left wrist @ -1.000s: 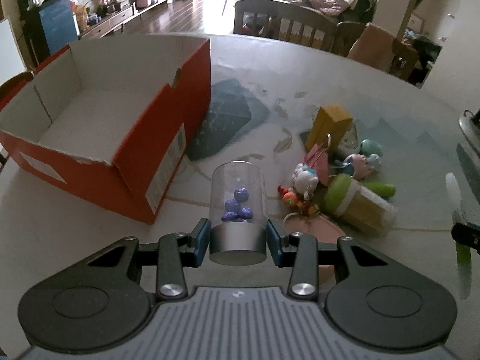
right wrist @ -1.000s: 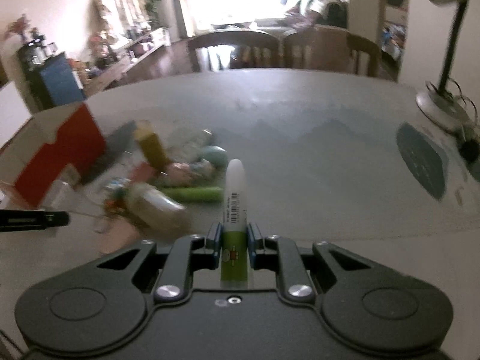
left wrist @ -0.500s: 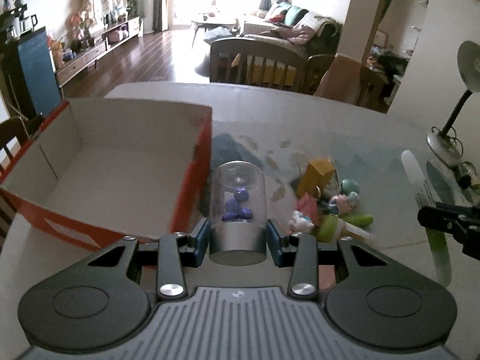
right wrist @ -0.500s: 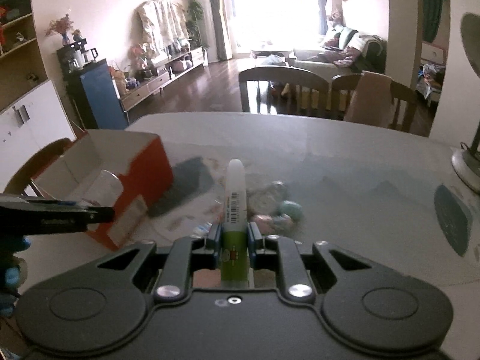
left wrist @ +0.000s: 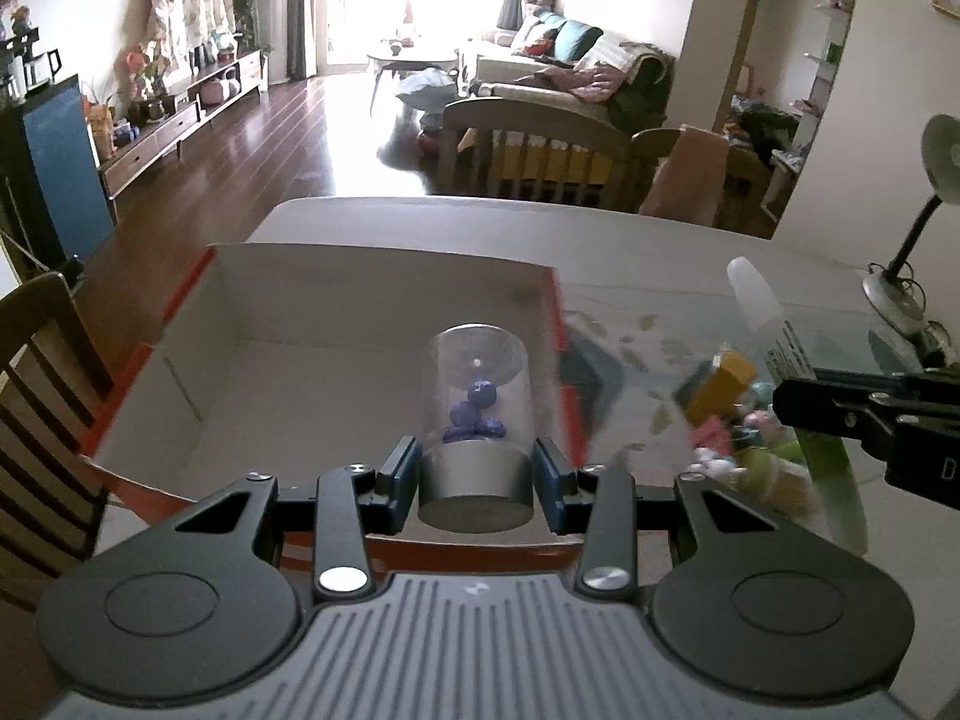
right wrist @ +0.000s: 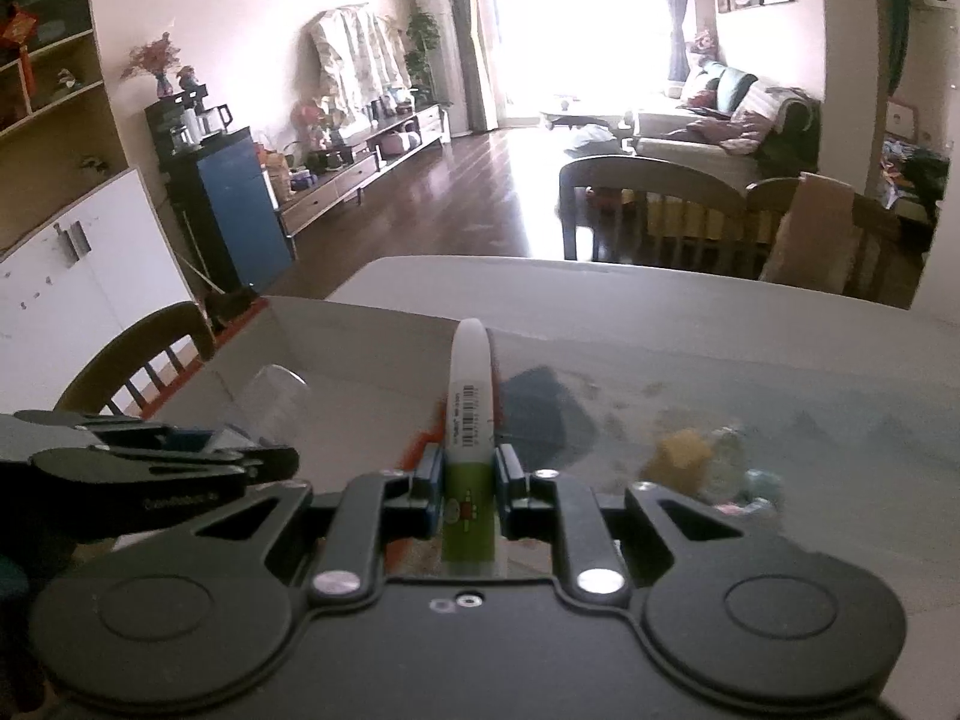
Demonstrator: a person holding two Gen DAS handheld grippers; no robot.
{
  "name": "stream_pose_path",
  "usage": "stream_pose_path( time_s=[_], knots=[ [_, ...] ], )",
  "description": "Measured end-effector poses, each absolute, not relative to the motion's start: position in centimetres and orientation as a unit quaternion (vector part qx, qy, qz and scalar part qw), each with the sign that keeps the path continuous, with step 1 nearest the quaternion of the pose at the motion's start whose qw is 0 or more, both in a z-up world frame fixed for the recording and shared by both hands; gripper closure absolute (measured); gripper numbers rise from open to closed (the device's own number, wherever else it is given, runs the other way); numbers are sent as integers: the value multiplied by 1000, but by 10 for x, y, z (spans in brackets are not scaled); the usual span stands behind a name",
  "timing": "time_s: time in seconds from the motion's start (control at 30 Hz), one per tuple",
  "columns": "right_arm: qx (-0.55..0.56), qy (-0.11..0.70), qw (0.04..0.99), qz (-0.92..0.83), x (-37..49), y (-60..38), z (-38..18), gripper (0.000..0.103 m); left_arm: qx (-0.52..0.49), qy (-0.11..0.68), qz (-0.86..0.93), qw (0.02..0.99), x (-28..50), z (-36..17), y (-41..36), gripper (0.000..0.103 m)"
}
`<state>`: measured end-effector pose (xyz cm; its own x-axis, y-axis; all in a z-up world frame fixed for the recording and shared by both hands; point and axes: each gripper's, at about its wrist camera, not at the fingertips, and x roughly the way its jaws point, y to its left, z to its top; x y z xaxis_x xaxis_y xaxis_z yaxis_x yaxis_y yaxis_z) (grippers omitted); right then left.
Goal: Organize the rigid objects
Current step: 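Carry both items into the cardboard box and open both tools to release them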
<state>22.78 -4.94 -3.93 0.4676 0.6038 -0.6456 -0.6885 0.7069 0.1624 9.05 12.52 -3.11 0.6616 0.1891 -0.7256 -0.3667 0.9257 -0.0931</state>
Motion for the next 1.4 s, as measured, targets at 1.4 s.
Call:
stream_pose_path(
  time_s=[1.4],
  knots=[
    [-193, 511, 757, 359, 242, 158, -151, 86, -19, 570, 97, 816, 167, -136, 264, 63]
  ],
)
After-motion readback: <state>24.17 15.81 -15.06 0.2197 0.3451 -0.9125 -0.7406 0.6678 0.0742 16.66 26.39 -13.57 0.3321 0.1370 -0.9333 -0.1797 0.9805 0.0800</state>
